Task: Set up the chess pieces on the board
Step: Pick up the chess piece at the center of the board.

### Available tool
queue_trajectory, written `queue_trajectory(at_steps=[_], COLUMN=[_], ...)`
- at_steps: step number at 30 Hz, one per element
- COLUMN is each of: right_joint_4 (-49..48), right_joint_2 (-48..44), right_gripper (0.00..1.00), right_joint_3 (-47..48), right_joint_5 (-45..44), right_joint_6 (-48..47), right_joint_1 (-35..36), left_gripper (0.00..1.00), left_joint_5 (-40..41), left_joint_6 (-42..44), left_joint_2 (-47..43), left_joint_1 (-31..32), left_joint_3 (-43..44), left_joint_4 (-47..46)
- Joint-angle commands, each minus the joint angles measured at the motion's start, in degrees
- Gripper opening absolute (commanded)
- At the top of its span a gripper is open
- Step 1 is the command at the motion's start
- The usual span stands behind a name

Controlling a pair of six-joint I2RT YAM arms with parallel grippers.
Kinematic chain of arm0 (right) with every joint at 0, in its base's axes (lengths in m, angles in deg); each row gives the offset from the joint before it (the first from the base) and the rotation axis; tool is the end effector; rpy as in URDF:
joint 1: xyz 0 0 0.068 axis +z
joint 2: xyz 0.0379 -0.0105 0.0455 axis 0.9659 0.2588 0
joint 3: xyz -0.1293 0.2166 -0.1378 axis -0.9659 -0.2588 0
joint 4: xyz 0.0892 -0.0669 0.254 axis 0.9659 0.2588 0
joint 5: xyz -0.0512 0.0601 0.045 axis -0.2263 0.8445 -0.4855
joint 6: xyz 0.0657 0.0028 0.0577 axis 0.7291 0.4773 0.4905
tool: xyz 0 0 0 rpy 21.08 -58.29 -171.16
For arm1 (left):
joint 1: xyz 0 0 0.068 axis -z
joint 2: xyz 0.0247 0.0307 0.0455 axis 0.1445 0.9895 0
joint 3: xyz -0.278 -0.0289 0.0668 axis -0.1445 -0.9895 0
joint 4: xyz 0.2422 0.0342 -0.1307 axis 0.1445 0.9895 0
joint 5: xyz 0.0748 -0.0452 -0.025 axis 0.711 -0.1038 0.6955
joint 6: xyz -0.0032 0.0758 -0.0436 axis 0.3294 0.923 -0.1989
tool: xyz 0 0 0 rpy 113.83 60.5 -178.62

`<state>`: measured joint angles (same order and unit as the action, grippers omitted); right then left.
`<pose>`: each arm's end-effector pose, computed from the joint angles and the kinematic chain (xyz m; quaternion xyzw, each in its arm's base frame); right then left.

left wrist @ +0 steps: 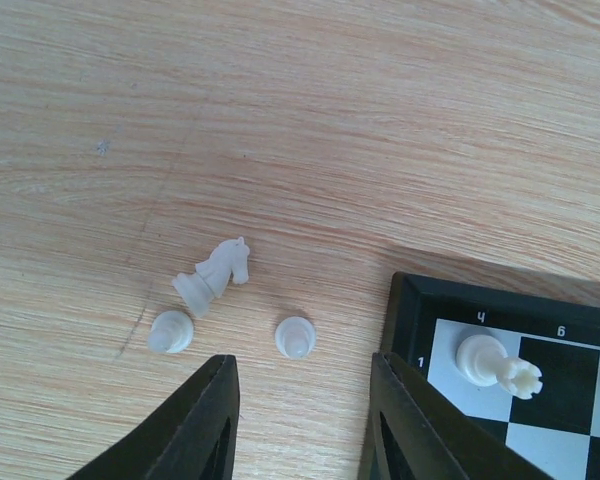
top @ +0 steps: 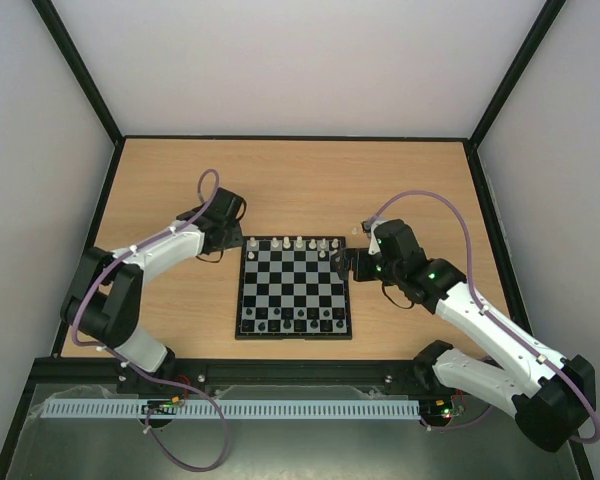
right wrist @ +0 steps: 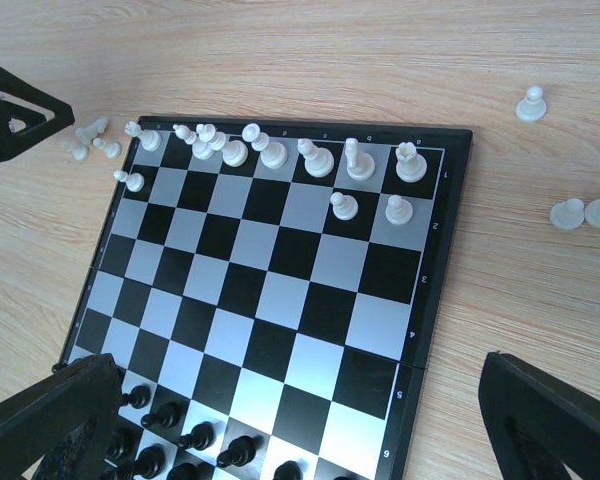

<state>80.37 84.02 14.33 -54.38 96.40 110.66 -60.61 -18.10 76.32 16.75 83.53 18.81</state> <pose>0.2069 0.1509 0.2683 -0.0666 0.8678 0.2682 0.4129 0.3250 -0.1321 0.1662 -0.1193 0.9467 -0.0440 0.2959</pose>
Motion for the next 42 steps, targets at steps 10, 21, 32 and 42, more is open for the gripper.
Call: queue_trajectory(at_steps=[10,21,32,42], right_joint_4=[0.57,0.49,0.35,0.31], right_joint_2=[-0.73,-0.82,-0.91,-0.91], right_gripper=[0.98,0.99,0.99,0.99], right_joint_3=[-0.77,-0.84,-0.95,-0.91], right_joint_5=[0.7,0.8,1.0,0.96], right_joint_6=[0.46,0.47,0.4,0.41], right_joint_1=[0.29,0.29,0.27,0.29], left_gripper=[0.35,0.17,0.16,0.3], left_joint_5=[-0.83,-1.37,0.04,1.06], left_joint_6=[0.75,1.03,1.3,1.54], left_joint_2=[4.54,8.25,9.15,9.34], left_joint_1=[-0.01,0.01,-0.18,-0.95], left_joint_3=[-0.65,0.01,0.83,1.79], left_joint_4=[-0.71,-2.3,-1.85,-1.68])
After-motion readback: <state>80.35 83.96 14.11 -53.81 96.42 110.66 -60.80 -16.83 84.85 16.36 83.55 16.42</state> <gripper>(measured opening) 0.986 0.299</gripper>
